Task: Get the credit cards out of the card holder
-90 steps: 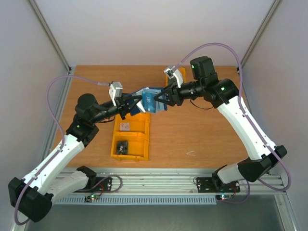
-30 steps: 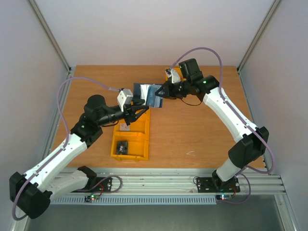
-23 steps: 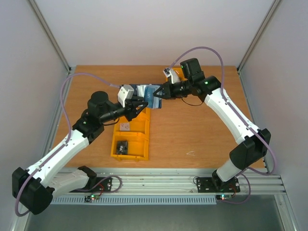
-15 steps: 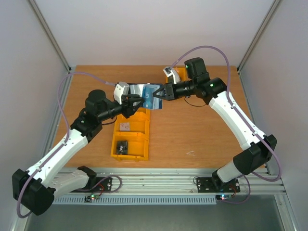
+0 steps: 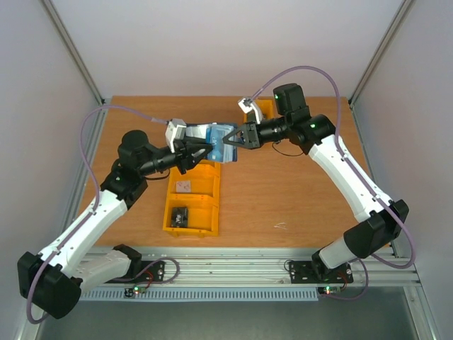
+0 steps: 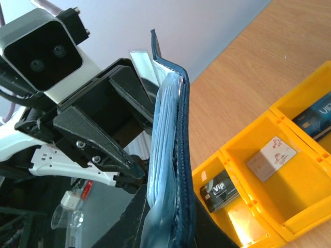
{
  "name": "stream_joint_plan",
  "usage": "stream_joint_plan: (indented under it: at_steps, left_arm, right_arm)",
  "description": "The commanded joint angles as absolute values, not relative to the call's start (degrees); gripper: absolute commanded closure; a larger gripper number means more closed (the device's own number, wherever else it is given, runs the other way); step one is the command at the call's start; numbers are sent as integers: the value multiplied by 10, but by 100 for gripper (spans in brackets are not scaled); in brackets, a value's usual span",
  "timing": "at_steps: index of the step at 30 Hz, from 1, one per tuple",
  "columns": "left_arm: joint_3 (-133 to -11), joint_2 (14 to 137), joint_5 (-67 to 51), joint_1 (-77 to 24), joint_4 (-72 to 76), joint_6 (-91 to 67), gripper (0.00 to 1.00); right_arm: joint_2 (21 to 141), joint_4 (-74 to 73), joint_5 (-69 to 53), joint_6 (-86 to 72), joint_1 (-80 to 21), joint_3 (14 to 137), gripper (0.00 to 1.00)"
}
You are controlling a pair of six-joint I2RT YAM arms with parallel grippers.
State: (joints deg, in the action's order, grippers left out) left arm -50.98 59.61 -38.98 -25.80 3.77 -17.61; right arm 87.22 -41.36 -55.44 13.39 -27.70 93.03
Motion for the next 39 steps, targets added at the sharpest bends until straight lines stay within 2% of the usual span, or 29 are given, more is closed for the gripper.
stream_joint_plan:
  at_steps: [1,5,7,39]
  left_arm:
    - [-527,602,-470,-267,124,-181,71]
    - [-527,597,-479,-267,138,-188,94]
    - [-525,592,-486,-267,145,-190,100]
    - [-494,546,-413,-229,89,-184,100]
  right_arm:
    - [853,-390,-598,156,-295,937,99]
    - [850,-394,-587,165,-296,936,99]
    - [849,-402,-583,171,-296,937,99]
    - [826,-526,-543,246,-213,932,99]
